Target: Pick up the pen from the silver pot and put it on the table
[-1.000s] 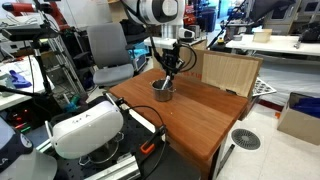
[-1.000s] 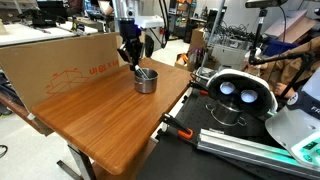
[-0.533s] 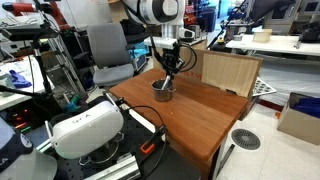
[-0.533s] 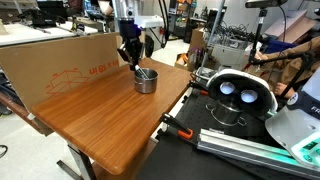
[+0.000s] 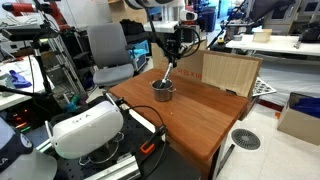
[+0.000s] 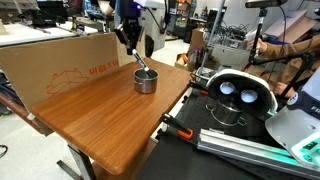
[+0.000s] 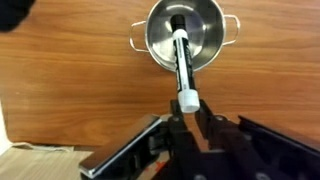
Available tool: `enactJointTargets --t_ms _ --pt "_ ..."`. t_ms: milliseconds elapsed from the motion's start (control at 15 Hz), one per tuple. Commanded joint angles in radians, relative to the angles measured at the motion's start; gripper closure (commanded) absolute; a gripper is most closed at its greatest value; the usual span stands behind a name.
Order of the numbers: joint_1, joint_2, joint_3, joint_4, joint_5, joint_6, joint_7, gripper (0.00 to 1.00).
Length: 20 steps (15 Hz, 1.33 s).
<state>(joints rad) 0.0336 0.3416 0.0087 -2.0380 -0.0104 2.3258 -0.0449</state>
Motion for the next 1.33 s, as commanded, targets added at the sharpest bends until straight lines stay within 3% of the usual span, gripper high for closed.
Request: enactJointTargets --t_ms 0,533,1267 --pt "-0.024 -0.088 -0.001 -0.033 0.007 -0.062 -0.015 0.95" --pt "-0.093 -0.134 -0.042 0.051 0.022 -0.203 -0.098 0.95" --pt "-0.148 0.106 -0.067 0.327 0.003 -0.416 -0.138 0.95"
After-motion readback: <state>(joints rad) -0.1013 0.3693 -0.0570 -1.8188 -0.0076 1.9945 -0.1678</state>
